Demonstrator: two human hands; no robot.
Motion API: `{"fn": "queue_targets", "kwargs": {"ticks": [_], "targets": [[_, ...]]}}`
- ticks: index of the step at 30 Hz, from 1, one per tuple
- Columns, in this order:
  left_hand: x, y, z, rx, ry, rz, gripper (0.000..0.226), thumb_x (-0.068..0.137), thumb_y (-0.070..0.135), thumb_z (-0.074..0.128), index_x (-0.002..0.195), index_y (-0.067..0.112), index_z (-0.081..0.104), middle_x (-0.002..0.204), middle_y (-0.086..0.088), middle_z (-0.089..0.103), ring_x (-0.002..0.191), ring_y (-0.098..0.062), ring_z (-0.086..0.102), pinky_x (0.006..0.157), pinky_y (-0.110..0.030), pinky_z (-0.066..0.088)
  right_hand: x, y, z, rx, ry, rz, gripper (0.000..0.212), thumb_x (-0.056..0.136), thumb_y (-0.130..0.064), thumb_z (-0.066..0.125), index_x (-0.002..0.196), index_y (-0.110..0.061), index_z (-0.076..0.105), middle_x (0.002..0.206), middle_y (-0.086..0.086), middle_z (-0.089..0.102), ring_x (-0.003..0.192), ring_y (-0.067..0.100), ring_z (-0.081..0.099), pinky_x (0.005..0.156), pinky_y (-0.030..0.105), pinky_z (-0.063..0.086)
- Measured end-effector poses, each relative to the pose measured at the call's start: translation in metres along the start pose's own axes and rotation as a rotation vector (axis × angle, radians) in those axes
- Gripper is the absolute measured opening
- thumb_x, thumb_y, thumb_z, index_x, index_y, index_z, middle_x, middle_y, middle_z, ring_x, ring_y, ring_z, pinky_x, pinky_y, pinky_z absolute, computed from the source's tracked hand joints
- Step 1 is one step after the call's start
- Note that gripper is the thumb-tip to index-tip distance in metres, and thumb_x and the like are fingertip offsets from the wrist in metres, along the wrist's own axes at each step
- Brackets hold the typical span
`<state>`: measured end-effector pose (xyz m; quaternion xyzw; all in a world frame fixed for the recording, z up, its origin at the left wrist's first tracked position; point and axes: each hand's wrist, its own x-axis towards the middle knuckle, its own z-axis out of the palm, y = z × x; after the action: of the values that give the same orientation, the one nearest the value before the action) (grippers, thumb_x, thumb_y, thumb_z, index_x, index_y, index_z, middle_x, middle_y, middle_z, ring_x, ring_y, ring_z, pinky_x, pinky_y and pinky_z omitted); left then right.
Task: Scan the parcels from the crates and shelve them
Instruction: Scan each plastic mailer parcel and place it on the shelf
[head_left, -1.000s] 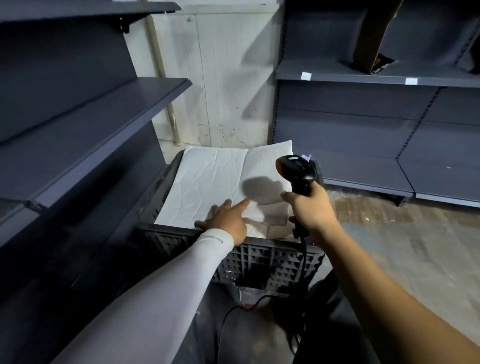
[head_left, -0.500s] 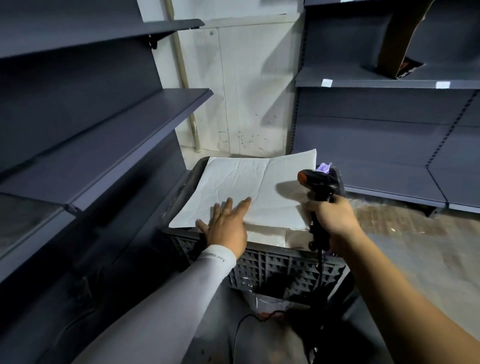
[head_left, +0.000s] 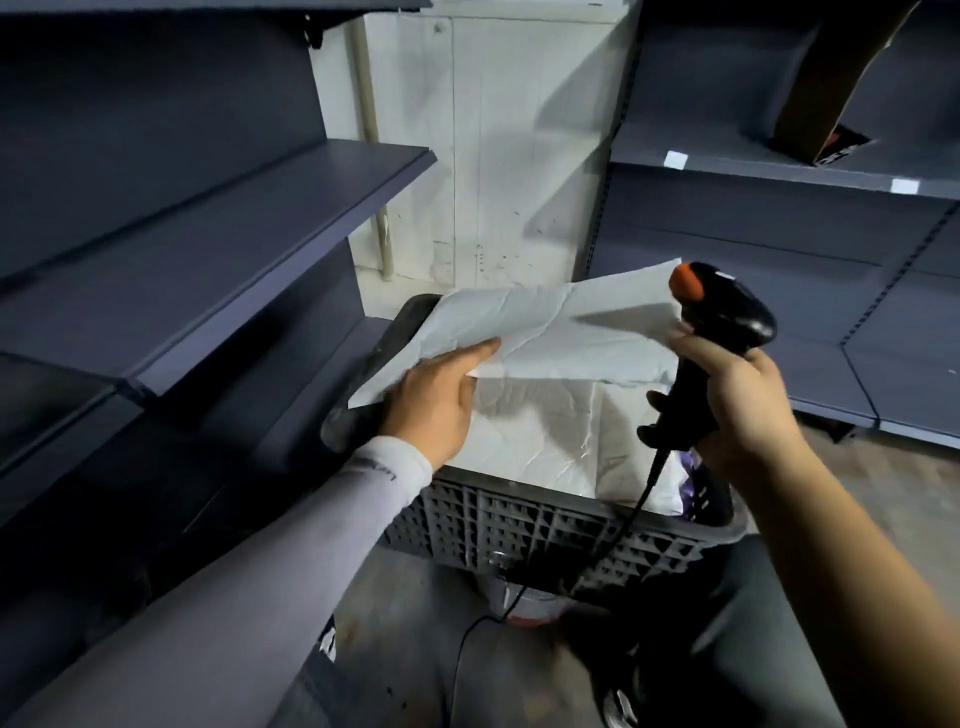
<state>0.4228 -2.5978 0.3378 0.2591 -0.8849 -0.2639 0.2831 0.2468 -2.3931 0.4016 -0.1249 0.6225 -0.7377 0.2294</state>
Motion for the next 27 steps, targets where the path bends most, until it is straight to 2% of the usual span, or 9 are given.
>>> {"fn": "queue_targets", "kwargs": {"ticks": [3, 5, 7, 9, 12, 14, 17, 22, 27], "targets": [[0.023, 0.017, -0.035, -0.049, -0.033, -0.078, 0.045, 0.109, 0.015, 0.044, 0.144, 0.037, 0.06, 0.141, 0.005, 0.063, 0.123, -0.021, 0.061, 0.106, -0.029, 0.047, 0.003, -0.011, 0.003, 0.069, -0.042, -0.003, 0.015, 0.097, -0.028, 0.071, 0.111, -0.024, 0.068, 0.093, -0.002, 0.075, 0.094, 0.027, 0.072, 0.072, 0.061, 0.052], [0.036, 0.031, -0.052, -0.101, -0.044, -0.12, 0.039, 0.11, 0.02, 0.044, 0.142, 0.034, 0.062, 0.125, 0.012, 0.065, 0.115, -0.014, 0.06, 0.099, -0.021, 0.045, 0.004, -0.013, 0.005, 0.068, -0.059, 0.009, 0.011, 0.097, -0.03, 0.071, 0.107, -0.028, 0.066, 0.104, 0.002, 0.077, 0.098, 0.03, 0.07, 0.072, 0.059, 0.051], [0.045, 0.045, -0.063, -0.21, -0.064, -0.157, 0.032, 0.11, 0.023, 0.047, 0.133, 0.034, 0.067, 0.108, 0.014, 0.068, 0.107, -0.014, 0.061, 0.091, -0.021, 0.044, 0.004, -0.011, 0.006, 0.066, -0.053, -0.01, 0.012, 0.097, -0.027, 0.071, 0.108, -0.026, 0.066, 0.116, 0.003, 0.074, 0.109, 0.028, 0.071, 0.073, 0.054, 0.052], [0.049, 0.058, -0.074, -0.336, -0.1, -0.212, 0.025, 0.11, 0.028, 0.048, 0.121, 0.039, 0.068, 0.107, 0.01, 0.073, 0.101, -0.015, 0.063, 0.088, -0.026, 0.048, 0.003, -0.01, 0.008, 0.079, -0.075, -0.035, 0.013, 0.097, -0.024, 0.072, 0.108, -0.024, 0.067, 0.106, -0.006, 0.074, 0.114, 0.022, 0.072, 0.069, 0.048, 0.053], [0.051, 0.072, -0.091, -0.535, -0.194, -0.386, 0.022, 0.11, 0.037, 0.048, 0.119, 0.04, 0.068, 0.113, 0.01, 0.076, 0.103, -0.021, 0.07, 0.086, -0.057, 0.058, -0.002, -0.008, 0.012, 0.069, -0.12, -0.041, 0.011, 0.097, -0.021, 0.072, 0.107, -0.022, 0.069, 0.094, -0.016, 0.077, 0.111, 0.02, 0.073, 0.067, 0.043, 0.053], [0.053, 0.071, -0.098, -0.689, -0.242, -0.468, 0.02, 0.11, 0.036, 0.049, 0.118, 0.039, 0.068, 0.111, 0.011, 0.077, 0.105, -0.025, 0.073, 0.084, -0.07, 0.055, -0.005, -0.006, 0.015, 0.062, -0.15, -0.041, 0.014, 0.098, -0.02, 0.071, 0.112, -0.02, 0.07, 0.104, -0.016, 0.077, 0.11, 0.02, 0.074, 0.068, 0.041, 0.053], [0.054, 0.057, -0.102, -0.829, -0.268, -0.563, 0.025, 0.109, 0.032, 0.053, 0.131, 0.031, 0.064, 0.124, 0.002, 0.075, 0.11, -0.034, 0.073, 0.087, -0.079, 0.049, -0.011, -0.002, 0.019, 0.047, -0.198, -0.011, 0.017, 0.099, -0.019, 0.068, 0.116, -0.02, 0.071, 0.118, -0.009, 0.076, 0.11, 0.021, 0.074, 0.068, 0.041, 0.053], [0.051, 0.016, -0.1, -1.038, -0.266, -0.625, 0.033, 0.108, 0.031, 0.052, 0.139, 0.025, 0.059, 0.133, -0.013, 0.07, 0.111, -0.043, 0.071, 0.082, -0.08, 0.05, -0.018, 0.013, 0.021, -0.011, -0.327, 0.065, 0.022, 0.101, -0.019, 0.065, 0.122, -0.025, 0.067, 0.12, -0.002, 0.076, 0.102, 0.026, 0.076, 0.068, 0.042, 0.049], [0.057, -0.018, -0.112, -1.23, -0.196, -0.582, 0.042, 0.107, 0.033, 0.047, 0.147, 0.022, 0.054, 0.131, -0.011, 0.071, 0.109, -0.039, 0.073, 0.076, -0.069, 0.058, -0.016, 0.022, 0.024, -0.036, -0.355, 0.094, 0.023, 0.099, -0.019, 0.066, 0.122, -0.023, 0.069, 0.12, 0.003, 0.076, 0.103, 0.038, 0.074, 0.069, 0.045, 0.046]]}}
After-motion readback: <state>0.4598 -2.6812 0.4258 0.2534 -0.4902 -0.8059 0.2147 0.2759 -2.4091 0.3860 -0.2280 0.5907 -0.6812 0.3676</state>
